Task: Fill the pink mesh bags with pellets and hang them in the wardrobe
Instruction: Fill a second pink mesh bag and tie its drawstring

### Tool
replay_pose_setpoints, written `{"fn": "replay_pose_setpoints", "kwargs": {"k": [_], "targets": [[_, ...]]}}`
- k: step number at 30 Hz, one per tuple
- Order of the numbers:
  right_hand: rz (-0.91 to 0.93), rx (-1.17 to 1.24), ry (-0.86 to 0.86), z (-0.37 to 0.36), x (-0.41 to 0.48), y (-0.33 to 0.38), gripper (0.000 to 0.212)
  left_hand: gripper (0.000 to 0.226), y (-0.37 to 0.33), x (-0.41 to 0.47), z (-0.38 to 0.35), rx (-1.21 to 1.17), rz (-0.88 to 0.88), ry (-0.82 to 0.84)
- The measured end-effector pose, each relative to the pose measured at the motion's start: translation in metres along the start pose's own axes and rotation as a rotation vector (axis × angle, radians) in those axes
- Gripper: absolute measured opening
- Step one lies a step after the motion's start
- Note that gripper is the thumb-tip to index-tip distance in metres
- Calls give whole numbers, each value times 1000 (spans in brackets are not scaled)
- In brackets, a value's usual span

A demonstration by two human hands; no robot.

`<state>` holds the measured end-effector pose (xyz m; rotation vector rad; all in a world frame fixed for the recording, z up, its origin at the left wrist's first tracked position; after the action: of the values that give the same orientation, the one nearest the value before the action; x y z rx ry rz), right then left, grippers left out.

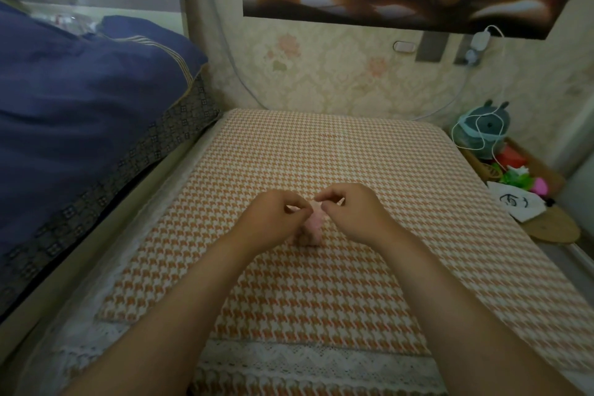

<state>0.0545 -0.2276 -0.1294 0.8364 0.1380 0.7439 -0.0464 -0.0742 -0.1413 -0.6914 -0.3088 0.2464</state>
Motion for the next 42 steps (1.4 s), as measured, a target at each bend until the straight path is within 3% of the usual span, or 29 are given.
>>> {"fn": "replay_pose_setpoints", "kwargs": {"k": [5, 12, 23, 27, 32, 37, 42], "targets": [[-51, -104, 8, -5, 1, -11, 25, 22, 2, 4, 4, 39, 79, -75], [-67, -220, 122, -28, 10, -20, 34, 15, 4, 0, 22, 29, 126, -142], [-25, -410, 117, -51, 22, -23, 33, 19, 16, -6, 37, 121, 156, -58], [-27, -383, 56, -52, 23, -23, 15, 19, 19, -8, 37, 113, 176, -2], [-38, -363, 3, -51, 21, -13, 12, 23, 21, -9, 38, 54, 178, -4], [69, -29, -174, -37, 23, 24, 11, 29, 27, -10, 40, 31, 154, 26], [210, -8, -51, -38, 10, 47, 9, 27, 31, -9, 40, 4, 147, 19]]}}
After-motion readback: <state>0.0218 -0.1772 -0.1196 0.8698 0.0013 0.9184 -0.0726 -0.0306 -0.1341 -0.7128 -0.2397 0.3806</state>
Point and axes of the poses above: each hand's wrist, its own x-axis towards the middle knuckle, its own z-axis out of the back of the hand, y = z × x, the point moved 1 cm from there along x, towards the middle knuckle, and after that the axes turned 4 degrees about x, right-handed, at the moved point
